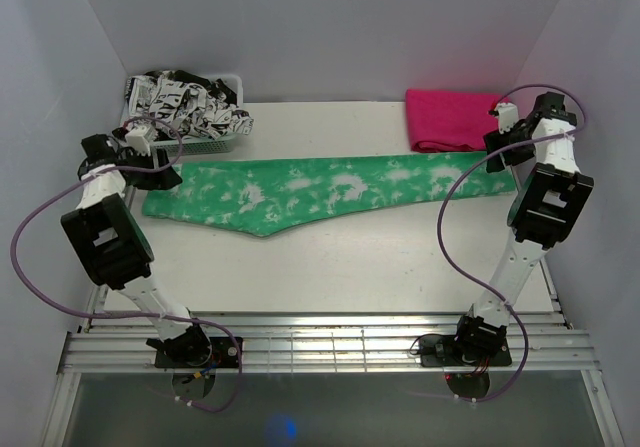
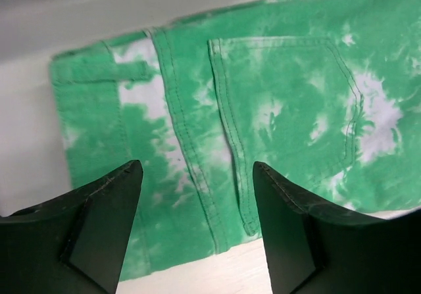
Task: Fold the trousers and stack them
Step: Fold the trousers
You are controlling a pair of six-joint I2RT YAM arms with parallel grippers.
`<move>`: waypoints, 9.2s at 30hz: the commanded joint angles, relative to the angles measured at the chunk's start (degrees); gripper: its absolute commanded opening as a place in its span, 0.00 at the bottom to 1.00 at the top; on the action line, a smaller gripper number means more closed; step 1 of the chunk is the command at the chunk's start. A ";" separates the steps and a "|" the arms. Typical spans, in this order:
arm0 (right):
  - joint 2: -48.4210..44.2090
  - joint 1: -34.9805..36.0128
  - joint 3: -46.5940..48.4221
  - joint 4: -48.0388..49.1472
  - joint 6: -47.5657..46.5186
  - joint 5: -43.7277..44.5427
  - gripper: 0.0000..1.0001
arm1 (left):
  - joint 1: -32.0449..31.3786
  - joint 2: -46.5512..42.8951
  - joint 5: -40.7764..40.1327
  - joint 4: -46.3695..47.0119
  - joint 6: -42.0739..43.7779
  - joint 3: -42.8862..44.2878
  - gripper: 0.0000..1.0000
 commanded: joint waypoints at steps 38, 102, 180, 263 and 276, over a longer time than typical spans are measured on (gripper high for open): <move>-21.67 -12.61 -29.52 -4.26 15.71 -9.76 0.65 | 10.01 -2.97 3.58 -19.68 8.72 -2.06 0.81; -30.25 0.72 -29.67 8.38 41.37 -44.92 0.08 | -2.74 -13.26 2.45 -9.57 0.11 -15.42 0.96; -25.07 32.68 -47.07 32.85 51.01 -47.28 0.76 | -26.86 -22.32 22.31 2.67 -9.54 -15.76 0.94; -18.58 22.98 -49.80 25.19 46.69 -44.83 0.74 | -47.03 -3.16 25.74 17.14 -31.88 -20.43 0.84; -13.90 21.83 -53.16 17.13 36.06 -39.56 0.65 | -45.89 2.13 24.24 18.56 -35.15 -24.03 0.84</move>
